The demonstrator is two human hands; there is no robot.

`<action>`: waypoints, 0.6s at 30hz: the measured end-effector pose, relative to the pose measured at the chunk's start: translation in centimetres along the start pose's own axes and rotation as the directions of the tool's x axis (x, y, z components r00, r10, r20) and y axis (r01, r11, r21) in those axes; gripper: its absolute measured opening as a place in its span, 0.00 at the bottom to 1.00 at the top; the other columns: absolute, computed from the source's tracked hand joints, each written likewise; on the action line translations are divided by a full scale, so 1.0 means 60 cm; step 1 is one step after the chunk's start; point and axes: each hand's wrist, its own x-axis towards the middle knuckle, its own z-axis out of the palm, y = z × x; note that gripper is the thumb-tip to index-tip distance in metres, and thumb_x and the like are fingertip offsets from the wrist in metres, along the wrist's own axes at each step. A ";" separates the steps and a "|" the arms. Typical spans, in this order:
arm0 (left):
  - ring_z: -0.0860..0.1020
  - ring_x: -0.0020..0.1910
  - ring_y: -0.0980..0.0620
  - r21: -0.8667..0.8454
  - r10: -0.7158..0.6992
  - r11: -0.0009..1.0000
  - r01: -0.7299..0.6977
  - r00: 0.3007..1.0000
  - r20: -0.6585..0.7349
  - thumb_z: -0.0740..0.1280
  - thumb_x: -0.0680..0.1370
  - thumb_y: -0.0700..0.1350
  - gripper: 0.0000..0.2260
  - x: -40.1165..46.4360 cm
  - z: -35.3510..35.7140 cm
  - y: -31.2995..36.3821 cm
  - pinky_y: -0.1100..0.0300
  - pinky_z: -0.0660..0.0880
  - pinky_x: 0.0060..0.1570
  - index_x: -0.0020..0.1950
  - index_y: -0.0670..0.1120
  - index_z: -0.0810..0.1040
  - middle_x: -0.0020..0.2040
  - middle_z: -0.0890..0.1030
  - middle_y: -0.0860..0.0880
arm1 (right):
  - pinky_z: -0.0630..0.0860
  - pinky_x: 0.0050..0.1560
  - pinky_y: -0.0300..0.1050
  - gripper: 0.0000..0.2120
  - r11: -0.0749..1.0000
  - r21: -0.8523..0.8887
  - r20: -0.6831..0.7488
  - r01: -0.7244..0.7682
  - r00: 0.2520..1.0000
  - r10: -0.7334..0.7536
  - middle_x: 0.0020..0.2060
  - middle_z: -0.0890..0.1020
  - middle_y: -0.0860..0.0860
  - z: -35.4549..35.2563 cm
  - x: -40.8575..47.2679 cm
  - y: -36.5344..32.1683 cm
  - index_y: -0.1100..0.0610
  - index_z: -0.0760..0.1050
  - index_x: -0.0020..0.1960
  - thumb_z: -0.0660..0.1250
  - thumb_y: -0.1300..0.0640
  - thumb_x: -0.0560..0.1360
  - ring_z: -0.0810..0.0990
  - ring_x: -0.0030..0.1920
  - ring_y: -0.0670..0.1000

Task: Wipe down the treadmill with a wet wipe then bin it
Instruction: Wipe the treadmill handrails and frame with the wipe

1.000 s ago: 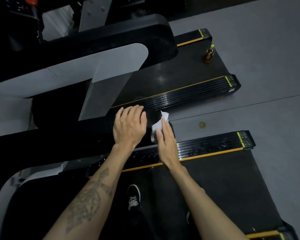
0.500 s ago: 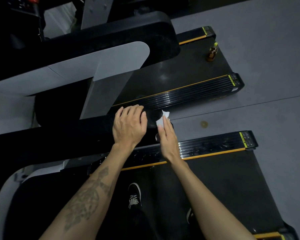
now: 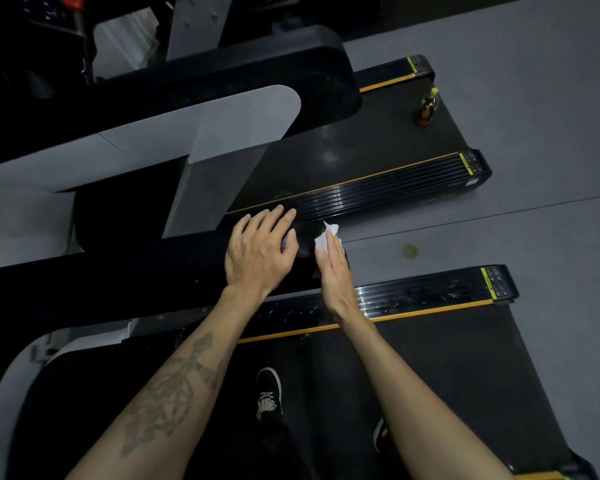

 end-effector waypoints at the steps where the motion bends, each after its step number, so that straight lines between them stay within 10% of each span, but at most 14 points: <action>1: 0.76 0.70 0.50 -0.003 -0.005 1.000 0.005 1.000 0.007 0.57 0.84 0.52 0.20 0.001 0.000 0.000 0.48 0.69 0.71 0.72 0.50 0.78 0.71 0.79 0.49 | 0.47 0.81 0.49 0.37 1.000 0.016 -0.001 -0.002 1.000 0.002 0.83 0.50 0.44 -0.001 0.006 -0.010 0.44 0.49 0.84 0.49 0.30 0.80 0.45 0.81 0.40; 7: 0.74 0.73 0.49 -0.048 -0.056 0.997 0.056 0.998 0.001 0.56 0.82 0.49 0.19 0.009 0.005 0.009 0.46 0.71 0.70 0.64 0.47 0.82 0.68 0.81 0.49 | 0.52 0.79 0.42 0.32 0.979 -0.033 0.010 0.203 0.979 -0.203 0.82 0.54 0.40 -0.004 -0.063 0.021 0.48 0.51 0.84 0.52 0.38 0.83 0.48 0.81 0.38; 13: 0.74 0.72 0.47 -0.046 -0.099 0.994 0.099 0.995 0.013 0.57 0.82 0.50 0.17 0.010 0.007 0.013 0.46 0.70 0.70 0.59 0.46 0.83 0.65 0.83 0.48 | 0.48 0.82 0.54 0.32 0.999 -0.029 -0.007 -0.033 0.999 0.033 0.83 0.51 0.41 -0.007 0.002 0.013 0.43 0.48 0.84 0.44 0.32 0.83 0.46 0.80 0.38; 18: 0.72 0.74 0.46 0.004 -0.076 0.997 0.076 0.996 0.057 0.56 0.83 0.58 0.22 0.009 0.006 0.014 0.44 0.68 0.72 0.67 0.47 0.81 0.70 0.79 0.47 | 0.50 0.80 0.46 0.29 0.995 0.008 -0.002 0.104 0.995 -0.104 0.83 0.52 0.42 0.003 -0.013 -0.004 0.45 0.50 0.84 0.48 0.40 0.85 0.49 0.80 0.39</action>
